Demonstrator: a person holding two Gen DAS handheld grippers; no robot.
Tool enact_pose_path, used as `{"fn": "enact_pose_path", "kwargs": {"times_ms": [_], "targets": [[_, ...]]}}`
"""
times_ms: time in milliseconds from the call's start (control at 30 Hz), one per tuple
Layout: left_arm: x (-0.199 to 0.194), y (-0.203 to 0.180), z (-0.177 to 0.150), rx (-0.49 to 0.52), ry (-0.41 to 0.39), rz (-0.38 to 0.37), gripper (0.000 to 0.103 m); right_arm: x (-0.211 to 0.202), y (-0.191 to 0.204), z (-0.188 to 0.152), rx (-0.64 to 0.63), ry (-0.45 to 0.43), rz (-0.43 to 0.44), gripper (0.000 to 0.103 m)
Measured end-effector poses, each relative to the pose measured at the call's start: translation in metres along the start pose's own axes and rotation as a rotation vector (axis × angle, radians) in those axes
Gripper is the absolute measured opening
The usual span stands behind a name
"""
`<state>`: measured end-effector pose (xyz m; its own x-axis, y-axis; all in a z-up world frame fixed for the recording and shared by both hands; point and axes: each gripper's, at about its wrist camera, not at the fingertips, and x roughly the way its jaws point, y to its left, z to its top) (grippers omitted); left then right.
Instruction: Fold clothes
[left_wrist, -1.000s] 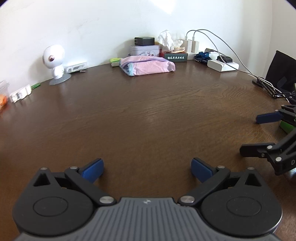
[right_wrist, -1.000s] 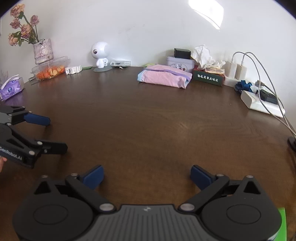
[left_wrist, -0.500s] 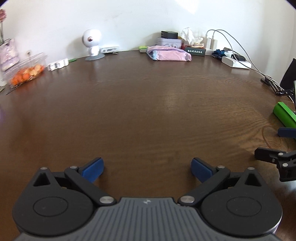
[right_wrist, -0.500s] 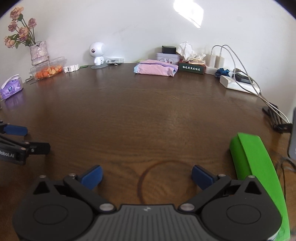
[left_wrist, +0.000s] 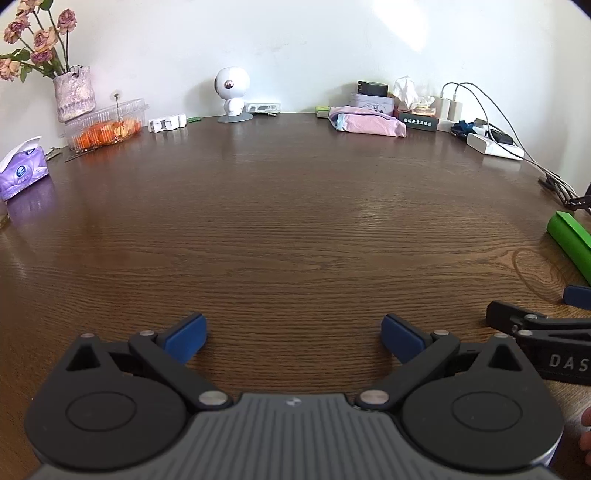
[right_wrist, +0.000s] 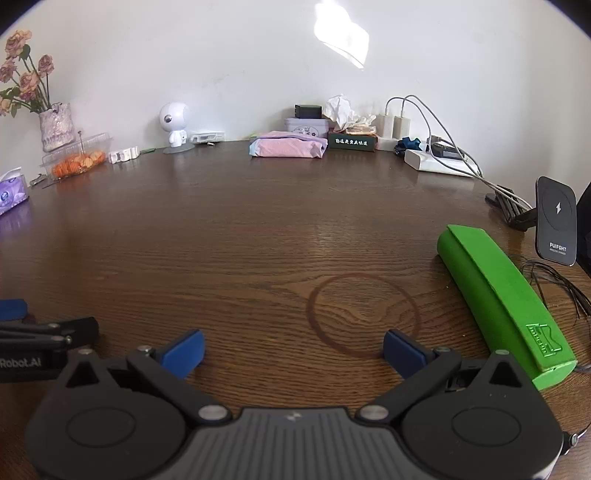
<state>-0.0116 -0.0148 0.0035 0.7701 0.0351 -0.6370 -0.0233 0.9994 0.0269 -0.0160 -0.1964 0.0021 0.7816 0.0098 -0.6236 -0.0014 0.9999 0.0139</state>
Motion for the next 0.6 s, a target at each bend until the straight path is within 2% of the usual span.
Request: {"fn": "enact_pose_path", "kwargs": {"times_ms": [267, 600], "targets": [[0.006, -0.009, 0.002, 0.008, -0.033, 0.005, 0.102, 0.007, 0.003, 0.005, 0.062, 0.002, -0.079, 0.103], [0.015, -0.006, 0.012, -0.002, -0.013, -0.017, 0.102, 0.012, 0.0, 0.011, 0.062, 0.019, -0.078, 0.103]]}}
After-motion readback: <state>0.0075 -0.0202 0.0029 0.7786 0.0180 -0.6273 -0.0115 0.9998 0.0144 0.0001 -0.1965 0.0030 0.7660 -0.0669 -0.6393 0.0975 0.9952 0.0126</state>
